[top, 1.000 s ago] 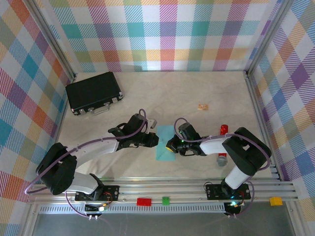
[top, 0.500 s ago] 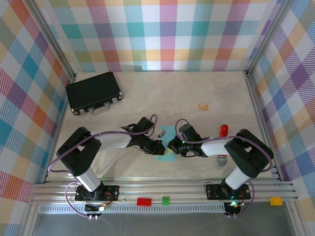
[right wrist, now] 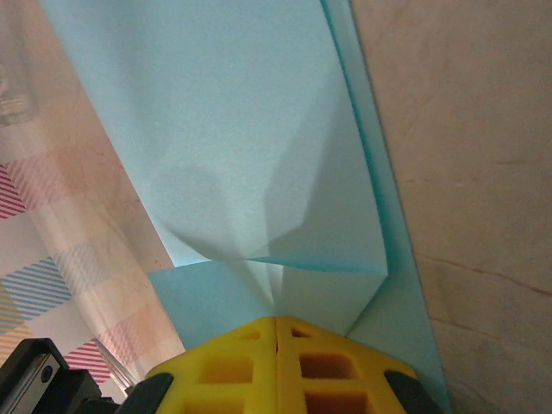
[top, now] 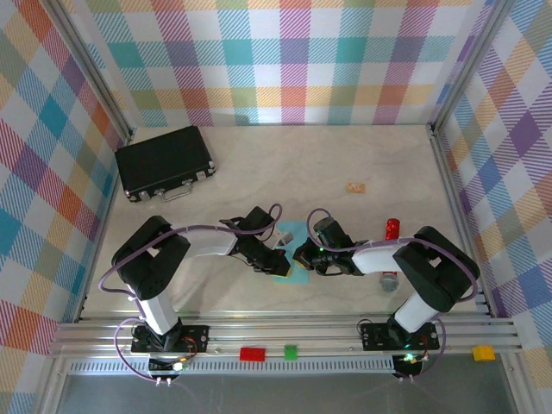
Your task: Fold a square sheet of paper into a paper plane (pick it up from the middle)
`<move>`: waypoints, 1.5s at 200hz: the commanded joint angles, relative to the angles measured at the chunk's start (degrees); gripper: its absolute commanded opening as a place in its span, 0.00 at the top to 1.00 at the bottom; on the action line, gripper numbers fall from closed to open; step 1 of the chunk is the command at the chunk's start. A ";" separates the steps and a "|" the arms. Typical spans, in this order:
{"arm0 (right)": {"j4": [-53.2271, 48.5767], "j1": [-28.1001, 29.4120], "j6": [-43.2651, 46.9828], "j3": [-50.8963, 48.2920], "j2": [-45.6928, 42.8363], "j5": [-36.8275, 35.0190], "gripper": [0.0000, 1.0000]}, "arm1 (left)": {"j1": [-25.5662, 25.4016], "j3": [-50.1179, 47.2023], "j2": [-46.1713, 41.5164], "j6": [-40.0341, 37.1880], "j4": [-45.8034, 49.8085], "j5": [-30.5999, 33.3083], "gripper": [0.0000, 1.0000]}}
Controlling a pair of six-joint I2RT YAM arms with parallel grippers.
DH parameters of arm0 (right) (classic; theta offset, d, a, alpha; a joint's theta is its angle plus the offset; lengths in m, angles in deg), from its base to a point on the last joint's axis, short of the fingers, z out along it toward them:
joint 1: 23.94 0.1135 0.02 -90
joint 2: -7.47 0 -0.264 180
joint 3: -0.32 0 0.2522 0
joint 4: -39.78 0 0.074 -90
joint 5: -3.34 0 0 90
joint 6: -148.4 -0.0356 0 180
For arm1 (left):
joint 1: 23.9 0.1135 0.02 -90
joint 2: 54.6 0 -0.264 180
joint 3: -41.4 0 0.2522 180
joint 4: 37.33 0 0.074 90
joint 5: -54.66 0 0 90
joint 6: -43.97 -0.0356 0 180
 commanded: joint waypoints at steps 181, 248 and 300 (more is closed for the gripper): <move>-6.81 0.23 0.01 -2.07 2.47 -2.15 1.00 | -0.76 -1.60 -0.42 -5.22 4.87 9.04 0.94; -6.61 0.25 0.03 -2.05 2.91 -2.24 1.00 | -0.76 -6.26 -3.59 -2.61 5.17 10.34 0.93; -6.46 0.25 0.24 -1.88 2.92 -1.98 1.00 | -0.75 -11.75 -7.77 2.30 -0.75 9.07 0.93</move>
